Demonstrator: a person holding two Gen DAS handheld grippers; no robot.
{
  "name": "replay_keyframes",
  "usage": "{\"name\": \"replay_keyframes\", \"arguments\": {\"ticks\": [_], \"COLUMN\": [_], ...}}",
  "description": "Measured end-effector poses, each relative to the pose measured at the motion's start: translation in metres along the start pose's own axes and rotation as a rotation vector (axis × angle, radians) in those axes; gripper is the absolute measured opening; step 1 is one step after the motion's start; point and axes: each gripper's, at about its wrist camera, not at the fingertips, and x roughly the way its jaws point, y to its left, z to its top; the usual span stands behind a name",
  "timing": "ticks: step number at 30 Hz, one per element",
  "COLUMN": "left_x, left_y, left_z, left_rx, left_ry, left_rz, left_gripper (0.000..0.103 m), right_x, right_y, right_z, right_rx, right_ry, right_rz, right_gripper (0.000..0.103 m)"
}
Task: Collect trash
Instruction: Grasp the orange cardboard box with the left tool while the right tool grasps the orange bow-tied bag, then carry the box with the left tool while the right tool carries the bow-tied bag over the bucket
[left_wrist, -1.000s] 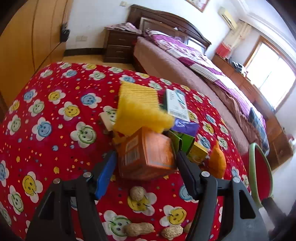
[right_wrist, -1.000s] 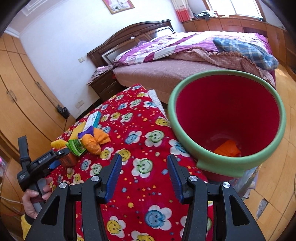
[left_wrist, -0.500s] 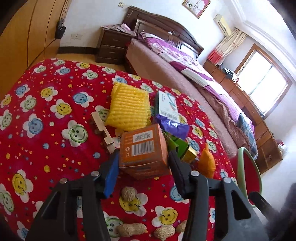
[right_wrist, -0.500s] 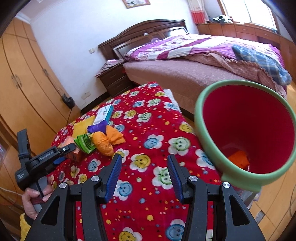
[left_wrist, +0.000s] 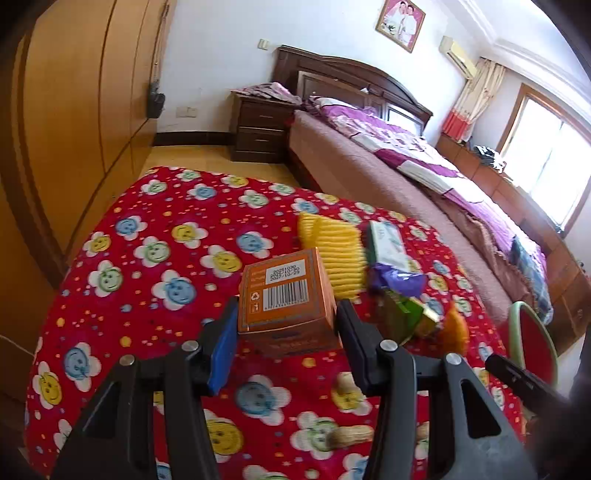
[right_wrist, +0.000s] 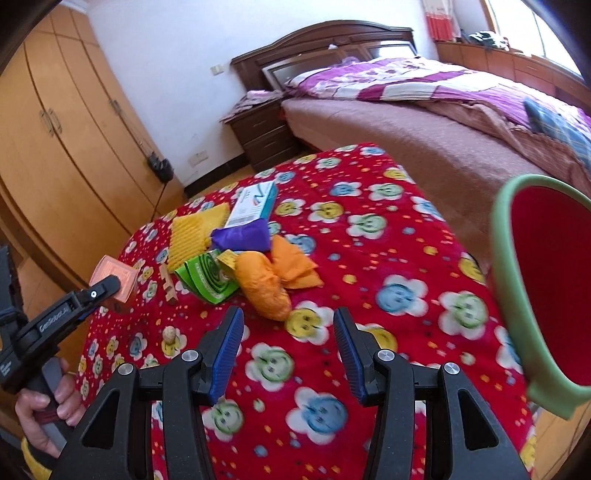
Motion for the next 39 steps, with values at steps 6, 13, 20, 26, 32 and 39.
{"name": "replay_keyframes", "arguments": {"ticks": [6,13,20,26,32,39], "left_x": [0.007,0.005,-0.012,-0.029,-0.050,-0.076], "left_y": [0.011,0.005,-0.006,-0.016,-0.034,-0.059], "left_z": [-0.007,-0.013,-0.018,-0.022,-0.027,-0.035], "left_rx": [-0.022,0.001,0.024,0.041,0.081,0.134], "left_ry": [0.021,0.022,0.008,-0.002,-0.025,-0.049], "left_rz": [0.011,0.001,-0.027,-0.054,-0.096,-0.144], "left_gripper": [0.052,0.052,0.052,0.052,0.052,0.052], "right_x": [0.026,0.046,0.027,-0.009,-0.048,-0.095], "right_y": [0.010,0.012,0.011,0.012,0.009,0.003], "right_z": [0.007,0.005,-0.003,-0.014,-0.025,-0.037], "right_rx": [-0.024,-0.039,-0.030,-0.013,0.010,0.022], "right_ry": [0.014,0.037,0.000,-0.047,-0.105,-0.192], "right_rz": [0.004,0.004,0.021,0.031,0.029,0.014], "right_gripper": [0.052,0.029,0.018,0.018,0.018,0.018]}}
